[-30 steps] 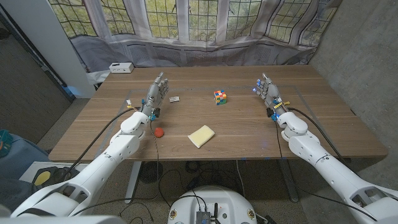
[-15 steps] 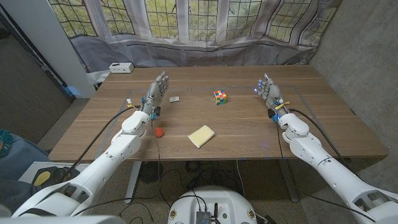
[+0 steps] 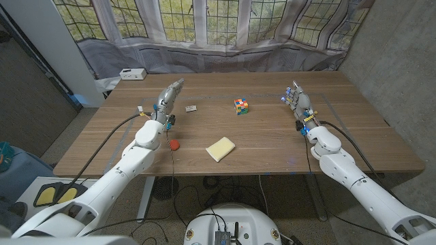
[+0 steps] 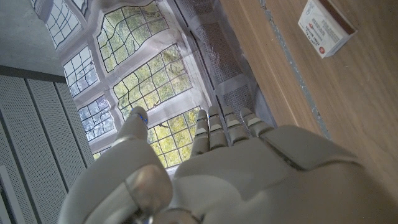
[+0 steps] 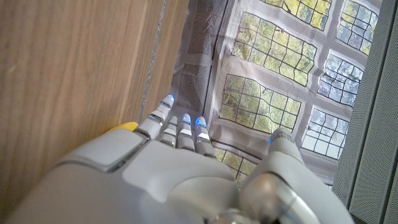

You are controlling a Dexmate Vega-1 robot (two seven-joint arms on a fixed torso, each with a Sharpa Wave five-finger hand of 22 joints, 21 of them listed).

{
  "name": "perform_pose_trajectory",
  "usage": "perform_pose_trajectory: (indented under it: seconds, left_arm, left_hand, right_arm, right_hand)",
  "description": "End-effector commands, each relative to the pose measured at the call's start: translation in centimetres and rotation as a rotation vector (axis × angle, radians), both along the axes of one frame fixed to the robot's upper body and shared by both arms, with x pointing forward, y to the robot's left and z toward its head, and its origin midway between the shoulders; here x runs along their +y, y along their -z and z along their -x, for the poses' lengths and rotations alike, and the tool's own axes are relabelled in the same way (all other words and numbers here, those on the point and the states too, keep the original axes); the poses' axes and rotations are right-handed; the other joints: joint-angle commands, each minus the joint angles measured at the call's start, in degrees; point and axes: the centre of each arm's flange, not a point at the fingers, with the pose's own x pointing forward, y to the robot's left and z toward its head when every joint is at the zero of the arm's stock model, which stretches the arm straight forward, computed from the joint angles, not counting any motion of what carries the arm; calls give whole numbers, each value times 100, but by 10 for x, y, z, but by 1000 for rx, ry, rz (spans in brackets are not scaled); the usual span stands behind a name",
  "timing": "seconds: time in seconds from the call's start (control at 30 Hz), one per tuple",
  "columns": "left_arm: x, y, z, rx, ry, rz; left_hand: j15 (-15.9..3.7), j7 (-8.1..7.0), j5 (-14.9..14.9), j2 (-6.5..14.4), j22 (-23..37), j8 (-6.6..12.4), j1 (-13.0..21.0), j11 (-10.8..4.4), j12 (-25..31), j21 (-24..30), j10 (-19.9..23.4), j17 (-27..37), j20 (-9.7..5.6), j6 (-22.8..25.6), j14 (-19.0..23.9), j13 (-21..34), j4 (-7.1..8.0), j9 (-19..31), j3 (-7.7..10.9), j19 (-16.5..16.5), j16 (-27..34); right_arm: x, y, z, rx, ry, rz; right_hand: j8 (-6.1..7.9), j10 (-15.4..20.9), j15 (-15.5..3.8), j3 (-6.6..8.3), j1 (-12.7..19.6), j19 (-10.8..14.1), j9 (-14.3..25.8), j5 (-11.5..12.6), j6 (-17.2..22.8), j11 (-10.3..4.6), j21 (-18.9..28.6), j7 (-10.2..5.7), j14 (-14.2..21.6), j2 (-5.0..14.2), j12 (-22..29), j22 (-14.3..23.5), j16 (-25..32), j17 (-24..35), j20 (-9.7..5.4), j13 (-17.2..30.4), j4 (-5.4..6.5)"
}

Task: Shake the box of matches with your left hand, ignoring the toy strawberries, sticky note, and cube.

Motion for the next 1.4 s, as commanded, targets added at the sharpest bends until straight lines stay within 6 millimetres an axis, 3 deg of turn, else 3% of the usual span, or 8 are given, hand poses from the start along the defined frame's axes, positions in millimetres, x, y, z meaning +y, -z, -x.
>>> perform_pose_trajectory:
  seconds: [0.03, 0.4, 0.67, 0.7, 0.8, 0.93, 1.17, 1.4]
  left_arm:
    - [-2, -3, 8, -43, -131, -55]
    - [-15, -2, 20, -91, -211, -122]
    - [-10, -3, 28, -96, -227, -144]
    - [-8, -4, 29, -91, -234, -154]
    - [-4, -5, 31, -81, -260, -184]
    - [-1, -5, 31, -73, -283, -195]
    - [3, -7, 35, -76, -360, -206]
    - [3, -14, 34, -71, -402, -242]
  left_hand:
    - [-7, 5, 17, 6, 8, 30, 116, -22, 27, 9, 73, 2, 5, 95, 61, 26, -17, 24, 60, 31, 27]
    - [-42, -6, 11, -34, 8, -2, 216, -36, -17, -22, 41, 1, 77, 122, 50, 28, -27, 26, 89, -1, -11]
    - [-48, -20, 14, -43, 8, -7, 285, -27, -22, -38, 81, 1, 112, 181, 59, 29, -28, 27, 116, -20, -26]
    - [-52, -30, 19, -33, 9, -13, 320, -60, -27, -38, 86, 1, 145, 185, 59, 30, -31, 27, 134, -14, -31]
    - [-96, -104, 28, -35, 14, -58, 568, -154, -65, -37, 116, 2, 490, 209, 57, 35, -56, 31, 242, 24, -62]
    - [-161, -176, 3, -132, 18, -76, 675, -235, -79, -41, 145, 4, 644, 220, 71, 40, -72, 34, 255, 35, -65]
    - [-242, -283, -44, -333, 21, -40, 883, -342, -63, -24, 283, 5, 709, 371, 155, 48, -94, 40, 266, 113, -49]
    - [-245, -327, -50, -390, 22, -39, 1020, -400, -74, -34, 306, 4, 736, 409, 128, 51, -95, 43, 294, 113, -70]
  right_arm:
    - [-5, -4, 5, -28, 5, 8]
    - [-12, -1, 15, -77, 8, 19]
    - [0, 3, 21, -68, -1, 8]
    - [2, 3, 22, -71, 1, 4]
    - [7, 3, 22, -84, 9, -19]
    - [11, 3, 20, -87, 3, -42]
    - [13, 1, 20, -82, 2, -16]
    - [11, 8, 15, -72, 1, -37]
  right_hand:
    - [45, 35, 17, 32, 65, 42, 14, 24, 100, -5, -2, 6, 34, 19, 37, 16, 24, 26, 16, 19, -5]
    - [63, 100, -44, 66, 136, 137, 15, 20, 201, -46, 25, -15, 151, 73, 44, 16, 52, 17, -28, 23, -41]
    - [58, 148, -43, 68, 155, 168, 15, 14, 216, -46, 28, -30, 192, 76, 53, 16, 58, 15, -37, 23, -54]
    - [58, 149, -41, 68, 156, 169, 15, 14, 216, -46, 28, -30, 195, 76, 53, 16, 59, 15, -40, 23, -55]
    - [50, 118, -33, 68, 158, 157, 15, 12, 207, -40, 19, -18, 169, 78, 36, 16, 46, 16, -28, 23, -57]
    - [41, 84, -22, 68, 166, 144, 15, 9, 198, -41, 10, -20, 157, 80, 17, 16, 37, 16, -18, 24, -62]
    - [38, 94, -10, 68, 173, 133, 16, 6, 202, -44, 3, -21, 159, 83, 17, 16, 34, 16, -5, 24, -67]
    - [42, 116, -10, 67, 177, 125, 16, 4, 225, -36, -4, -29, 171, 86, 21, 16, 35, 17, 6, 25, -69]
